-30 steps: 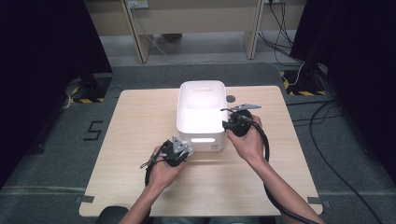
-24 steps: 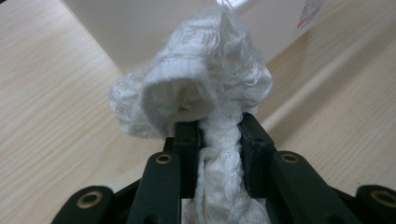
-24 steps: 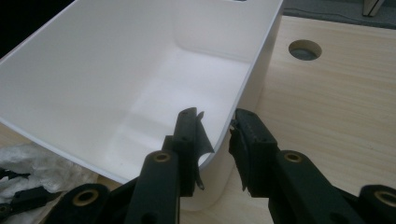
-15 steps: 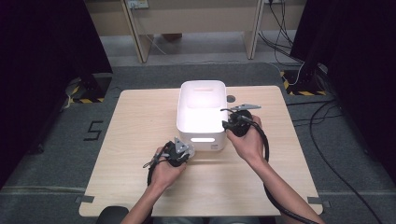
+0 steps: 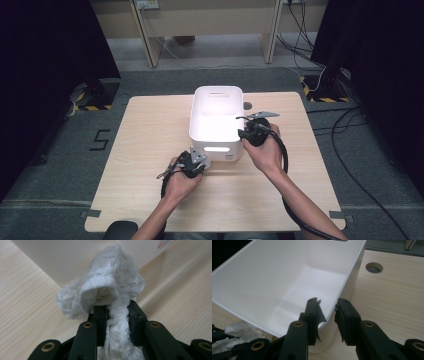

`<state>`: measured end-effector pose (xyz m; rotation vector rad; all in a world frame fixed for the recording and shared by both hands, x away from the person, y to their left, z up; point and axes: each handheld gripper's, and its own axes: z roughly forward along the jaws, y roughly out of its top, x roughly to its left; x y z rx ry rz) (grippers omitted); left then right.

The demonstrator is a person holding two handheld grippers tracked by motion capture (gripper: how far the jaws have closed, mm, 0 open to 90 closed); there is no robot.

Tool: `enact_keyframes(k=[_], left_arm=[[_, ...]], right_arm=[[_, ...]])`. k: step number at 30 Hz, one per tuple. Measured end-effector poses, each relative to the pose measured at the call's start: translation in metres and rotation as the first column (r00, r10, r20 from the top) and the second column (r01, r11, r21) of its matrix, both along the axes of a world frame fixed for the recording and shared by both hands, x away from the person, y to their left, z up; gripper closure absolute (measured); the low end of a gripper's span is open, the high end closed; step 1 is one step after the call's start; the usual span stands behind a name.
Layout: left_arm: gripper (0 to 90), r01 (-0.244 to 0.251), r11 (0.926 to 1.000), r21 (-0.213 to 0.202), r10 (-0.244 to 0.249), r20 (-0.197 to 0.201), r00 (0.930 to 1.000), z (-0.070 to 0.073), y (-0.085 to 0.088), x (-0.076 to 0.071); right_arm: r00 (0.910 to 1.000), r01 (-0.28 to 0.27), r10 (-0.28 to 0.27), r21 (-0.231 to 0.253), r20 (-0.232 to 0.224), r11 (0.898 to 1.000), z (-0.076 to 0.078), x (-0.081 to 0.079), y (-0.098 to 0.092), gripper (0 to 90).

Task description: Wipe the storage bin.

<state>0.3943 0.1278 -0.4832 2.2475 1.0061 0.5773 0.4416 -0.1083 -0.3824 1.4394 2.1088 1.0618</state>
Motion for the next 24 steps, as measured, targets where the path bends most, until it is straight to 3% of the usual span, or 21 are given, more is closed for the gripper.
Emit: enact_keyframes(k=[9, 24], left_arm=[[72.4, -0.007, 0.9998, -0.018, 0.007, 0.017, 0.9998, 0.006, 0.001, -0.003], [72.4, -0.014, 0.9987, -0.049, 0.017, 0.079, 0.9968, 0.038, 0.001, -0.011]], right_arm=[[1.0000, -0.004, 0.004, -0.001, 0.000, 1.000, 0.000, 0.000, 0.000, 71.4], [1.0000, -0.004, 0.004, 0.000, 0.001, 1.000, 0.000, 0.001, 0.000, 71.5]])
